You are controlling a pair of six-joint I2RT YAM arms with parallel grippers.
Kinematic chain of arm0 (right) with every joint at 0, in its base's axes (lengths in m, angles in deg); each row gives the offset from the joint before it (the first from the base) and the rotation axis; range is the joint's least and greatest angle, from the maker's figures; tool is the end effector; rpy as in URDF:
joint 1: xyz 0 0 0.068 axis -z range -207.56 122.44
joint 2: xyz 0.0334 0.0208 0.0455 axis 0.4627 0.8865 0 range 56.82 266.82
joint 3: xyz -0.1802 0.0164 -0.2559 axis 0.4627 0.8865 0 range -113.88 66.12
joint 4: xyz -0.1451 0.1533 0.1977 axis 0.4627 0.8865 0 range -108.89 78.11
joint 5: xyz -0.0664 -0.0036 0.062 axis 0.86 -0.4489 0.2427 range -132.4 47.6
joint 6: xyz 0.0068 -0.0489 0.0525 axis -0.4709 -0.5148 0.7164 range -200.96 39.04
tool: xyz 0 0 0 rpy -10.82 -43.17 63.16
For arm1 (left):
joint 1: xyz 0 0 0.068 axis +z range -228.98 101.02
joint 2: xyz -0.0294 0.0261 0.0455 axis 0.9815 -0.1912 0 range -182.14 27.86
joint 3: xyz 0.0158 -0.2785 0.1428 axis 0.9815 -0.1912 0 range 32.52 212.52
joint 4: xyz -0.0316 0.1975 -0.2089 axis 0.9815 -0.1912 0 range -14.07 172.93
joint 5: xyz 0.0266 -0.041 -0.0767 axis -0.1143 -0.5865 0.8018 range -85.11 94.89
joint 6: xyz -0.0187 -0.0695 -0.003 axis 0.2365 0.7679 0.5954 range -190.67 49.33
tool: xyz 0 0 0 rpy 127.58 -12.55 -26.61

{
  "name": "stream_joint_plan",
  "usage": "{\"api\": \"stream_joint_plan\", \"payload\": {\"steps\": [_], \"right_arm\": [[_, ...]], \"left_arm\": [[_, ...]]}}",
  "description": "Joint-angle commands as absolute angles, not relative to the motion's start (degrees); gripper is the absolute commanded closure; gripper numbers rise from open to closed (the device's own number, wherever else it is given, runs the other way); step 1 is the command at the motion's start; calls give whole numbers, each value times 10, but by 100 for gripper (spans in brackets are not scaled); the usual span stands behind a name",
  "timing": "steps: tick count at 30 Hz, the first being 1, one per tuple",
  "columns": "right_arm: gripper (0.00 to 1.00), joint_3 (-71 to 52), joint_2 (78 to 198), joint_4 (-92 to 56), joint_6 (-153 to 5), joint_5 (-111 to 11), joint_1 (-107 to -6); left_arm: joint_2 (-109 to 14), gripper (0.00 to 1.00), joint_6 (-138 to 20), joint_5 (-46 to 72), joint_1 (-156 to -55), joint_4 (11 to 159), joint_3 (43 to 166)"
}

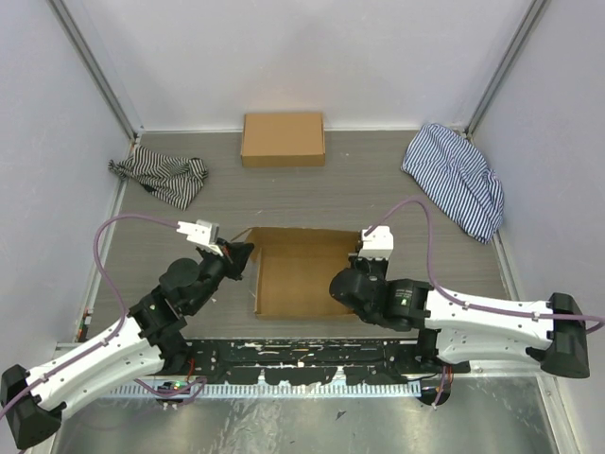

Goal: Fold the paper box

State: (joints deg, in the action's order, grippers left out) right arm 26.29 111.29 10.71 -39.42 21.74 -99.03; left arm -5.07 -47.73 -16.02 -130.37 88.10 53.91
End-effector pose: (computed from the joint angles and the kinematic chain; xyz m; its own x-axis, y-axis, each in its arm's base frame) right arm 0.1128 0.1674 0.2812 -0.3043 0.0021 -0.9526 -0.0092 0.9999 0.0051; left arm 0.1246 -0.1221 0.2692 -0.2620 -0.2555 -0.9306 0.4413 0.8259 -0.3510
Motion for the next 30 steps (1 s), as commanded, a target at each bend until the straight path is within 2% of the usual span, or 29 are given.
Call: {"api": "stream_joint_plan", "payload": {"steps": [1, 12, 30], "right_arm": [[99, 240, 1153, 171, -268, 261, -1021], [99, 152, 1215, 340, -121, 297, -1049], [99, 69, 1265, 396, -81, 263, -1049]], "left_arm": [[-39, 93, -414, -132, -1316, 824, 529], [5, 93, -354, -134, -1316, 753, 573], [-41, 92, -291, -121, -1316, 776, 614]]}}
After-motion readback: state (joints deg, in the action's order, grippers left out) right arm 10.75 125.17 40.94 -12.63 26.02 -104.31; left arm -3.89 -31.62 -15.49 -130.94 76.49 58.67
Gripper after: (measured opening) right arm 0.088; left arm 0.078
